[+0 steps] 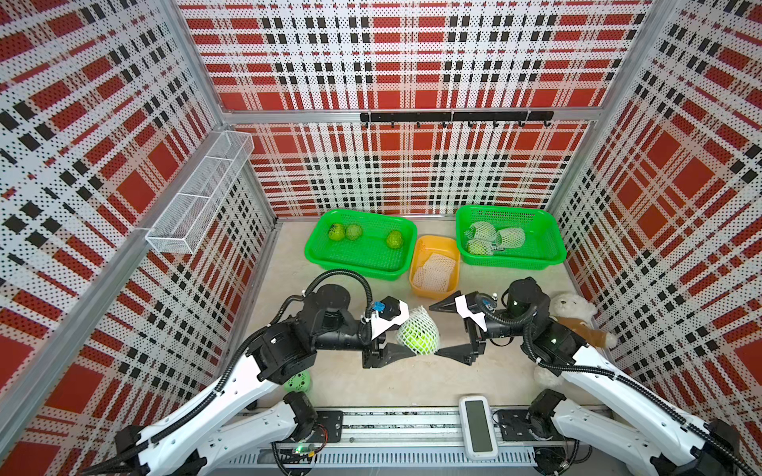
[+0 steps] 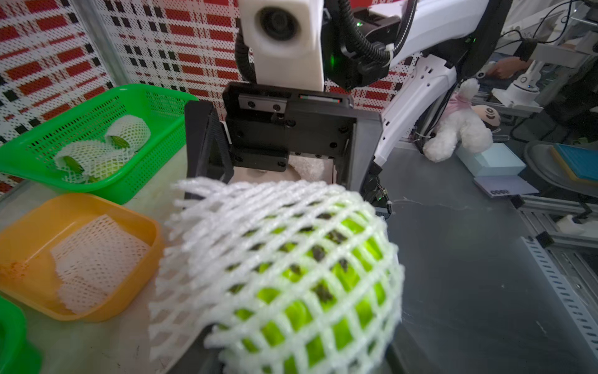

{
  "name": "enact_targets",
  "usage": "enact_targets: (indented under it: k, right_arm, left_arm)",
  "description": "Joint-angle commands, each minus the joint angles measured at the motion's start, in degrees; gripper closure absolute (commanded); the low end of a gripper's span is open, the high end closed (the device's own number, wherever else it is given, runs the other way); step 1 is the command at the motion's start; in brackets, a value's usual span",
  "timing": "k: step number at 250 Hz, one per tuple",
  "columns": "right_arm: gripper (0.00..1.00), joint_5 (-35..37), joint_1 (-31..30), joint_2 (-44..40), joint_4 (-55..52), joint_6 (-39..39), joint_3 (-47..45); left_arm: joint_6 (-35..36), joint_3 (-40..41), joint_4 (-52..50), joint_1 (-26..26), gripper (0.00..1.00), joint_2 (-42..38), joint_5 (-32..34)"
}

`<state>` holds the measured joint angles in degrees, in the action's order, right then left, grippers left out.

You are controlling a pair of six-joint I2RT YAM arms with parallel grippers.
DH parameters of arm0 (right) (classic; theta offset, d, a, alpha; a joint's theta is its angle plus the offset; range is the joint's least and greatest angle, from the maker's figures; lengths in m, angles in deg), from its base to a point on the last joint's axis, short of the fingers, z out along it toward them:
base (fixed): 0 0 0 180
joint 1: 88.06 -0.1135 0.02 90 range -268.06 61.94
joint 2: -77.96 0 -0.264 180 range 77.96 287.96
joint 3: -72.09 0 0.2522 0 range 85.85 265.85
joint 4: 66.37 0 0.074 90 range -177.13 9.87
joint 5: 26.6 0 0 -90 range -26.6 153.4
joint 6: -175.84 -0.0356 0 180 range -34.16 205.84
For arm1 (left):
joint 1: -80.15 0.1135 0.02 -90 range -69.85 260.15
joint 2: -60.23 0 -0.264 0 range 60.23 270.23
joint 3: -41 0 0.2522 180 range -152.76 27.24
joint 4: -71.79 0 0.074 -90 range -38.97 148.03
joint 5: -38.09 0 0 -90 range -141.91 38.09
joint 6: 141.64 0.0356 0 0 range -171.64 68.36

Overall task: Sleeve custard apples in foam nets
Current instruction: Place the custard apple in the basket.

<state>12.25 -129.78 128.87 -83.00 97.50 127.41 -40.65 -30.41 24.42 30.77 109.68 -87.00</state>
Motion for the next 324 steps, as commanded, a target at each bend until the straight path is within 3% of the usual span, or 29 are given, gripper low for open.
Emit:
enact_targets:
  k: [1,32,165,210,232,263,324]
  right_arm:
    - [0.0,4.97,-3.43,-0.42,-3.17,8.16,1.44]
    - [0.0,9.87,-5.74,0.54,-3.95,10.98,1.9]
    - [0.0,13.24,-7.63,2.72,0.59,14.44,3.16]
    - [0.0,10.02,-7.68,3.58,2.96,13.34,4.21]
    - [0.0,7.35,-7.7,5.13,2.94,12.92,5.7]
    - [0.0,5.2,-8.25,4.78,2.54,12.6,6.6]
    - [0.06,5.18,-8.48,4.58,0.55,13.04,7.5]
  left_arm:
    - [4.14,-2.58,-5.53,1.88,0.59,0.11,-5.91]
    - [4.57,-2.41,-5.84,4.59,0.59,0.38,-8.04]
    - [5.19,-1.25,-5.68,8.22,0.6,0.69,-14.91]
    - [5.17,-1.24,-6.05,8.08,0.6,1.41,-15.7]
    - [5.07,-1.36,-6.03,8.08,0.6,1.82,-14.88]
    - [4.11,-1.08,-5.84,8.34,0.6,1.16,-8.46]
    - [2.56,0.41,-2.37,10.08,0.59,-1.01,-7.27]
